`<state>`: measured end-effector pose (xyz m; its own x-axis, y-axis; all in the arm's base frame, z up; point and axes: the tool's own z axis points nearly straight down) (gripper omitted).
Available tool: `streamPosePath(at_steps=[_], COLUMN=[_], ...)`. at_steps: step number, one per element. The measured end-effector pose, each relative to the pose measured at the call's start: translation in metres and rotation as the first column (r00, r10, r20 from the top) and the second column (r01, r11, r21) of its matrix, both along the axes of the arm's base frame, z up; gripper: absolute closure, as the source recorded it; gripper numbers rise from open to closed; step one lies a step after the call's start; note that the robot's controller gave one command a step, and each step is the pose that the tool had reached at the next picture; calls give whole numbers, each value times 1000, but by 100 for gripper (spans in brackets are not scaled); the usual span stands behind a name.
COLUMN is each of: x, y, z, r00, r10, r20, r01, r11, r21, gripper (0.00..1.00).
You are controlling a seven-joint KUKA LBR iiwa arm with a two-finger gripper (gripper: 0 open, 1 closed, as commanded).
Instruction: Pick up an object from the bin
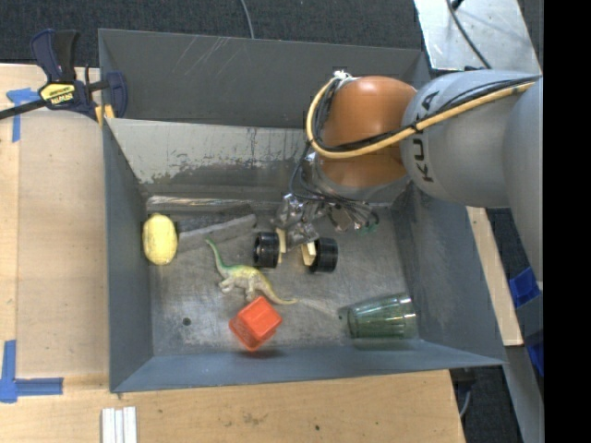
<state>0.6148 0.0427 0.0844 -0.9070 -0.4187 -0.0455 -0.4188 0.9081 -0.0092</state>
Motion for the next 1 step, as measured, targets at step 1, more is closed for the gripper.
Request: streamPosePath(at_steps=[1], x=[7], y=[8], z=[96], r00=[997], r10=[69], r20=[-42], r01=[-70], r11=[998], r21=[-10], gripper=[100])
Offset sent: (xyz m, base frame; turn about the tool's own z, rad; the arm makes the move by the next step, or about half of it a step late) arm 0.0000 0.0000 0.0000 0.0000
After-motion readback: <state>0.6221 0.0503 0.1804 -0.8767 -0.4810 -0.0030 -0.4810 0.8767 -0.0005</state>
